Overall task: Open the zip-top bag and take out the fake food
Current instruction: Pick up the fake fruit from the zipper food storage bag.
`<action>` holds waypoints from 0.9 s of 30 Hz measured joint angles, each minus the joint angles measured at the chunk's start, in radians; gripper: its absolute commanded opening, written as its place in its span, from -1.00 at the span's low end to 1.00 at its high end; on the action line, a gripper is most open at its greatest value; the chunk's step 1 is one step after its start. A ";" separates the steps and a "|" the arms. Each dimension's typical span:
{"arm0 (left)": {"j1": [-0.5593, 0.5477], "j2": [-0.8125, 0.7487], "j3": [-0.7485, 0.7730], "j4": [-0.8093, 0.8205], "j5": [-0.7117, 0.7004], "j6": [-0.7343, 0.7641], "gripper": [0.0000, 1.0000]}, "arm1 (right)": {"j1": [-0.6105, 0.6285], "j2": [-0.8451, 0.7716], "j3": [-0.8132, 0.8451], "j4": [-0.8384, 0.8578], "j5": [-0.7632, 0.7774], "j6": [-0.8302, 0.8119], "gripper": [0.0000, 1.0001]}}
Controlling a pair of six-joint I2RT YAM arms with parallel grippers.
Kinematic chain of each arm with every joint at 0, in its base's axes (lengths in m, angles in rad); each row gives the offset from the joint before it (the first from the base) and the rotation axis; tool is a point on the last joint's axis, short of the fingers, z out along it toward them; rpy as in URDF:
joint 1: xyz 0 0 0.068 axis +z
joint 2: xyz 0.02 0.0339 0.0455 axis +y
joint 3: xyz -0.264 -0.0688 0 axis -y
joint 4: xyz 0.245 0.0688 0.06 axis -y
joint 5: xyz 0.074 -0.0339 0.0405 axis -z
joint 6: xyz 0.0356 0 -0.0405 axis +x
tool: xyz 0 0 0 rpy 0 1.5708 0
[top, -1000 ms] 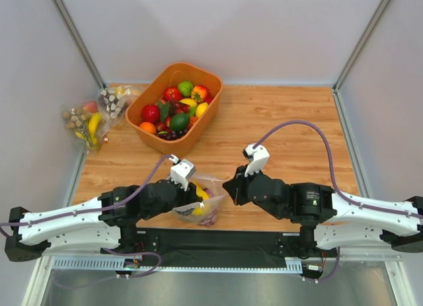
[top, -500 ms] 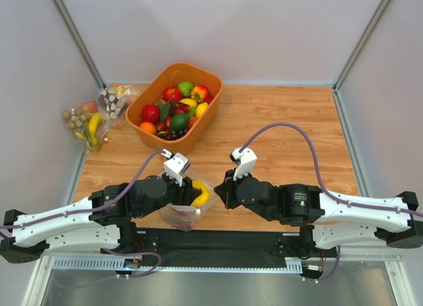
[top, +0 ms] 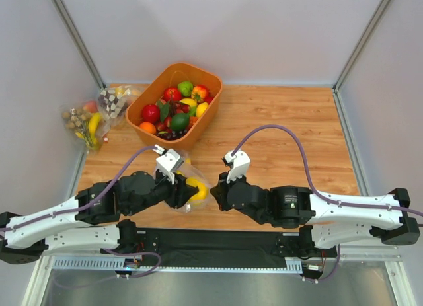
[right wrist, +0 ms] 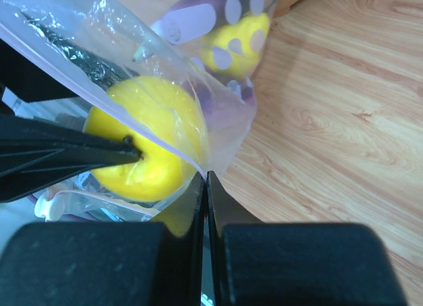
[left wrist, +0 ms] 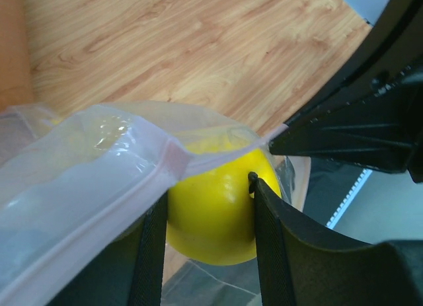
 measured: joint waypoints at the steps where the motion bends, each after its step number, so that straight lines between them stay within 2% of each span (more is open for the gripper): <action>1: 0.000 -0.009 0.000 -0.004 0.013 0.000 -1.00 | 0.000 -0.002 0.002 -0.001 0.006 0.002 -0.99; 10: 0.001 -0.064 -0.011 0.013 0.099 -0.001 -1.00 | -0.001 -0.011 0.003 0.016 0.010 0.026 -0.99; 27: 0.000 -0.116 -0.040 0.025 0.024 0.059 -1.00 | -0.015 0.034 -0.040 0.124 -0.002 0.042 -0.99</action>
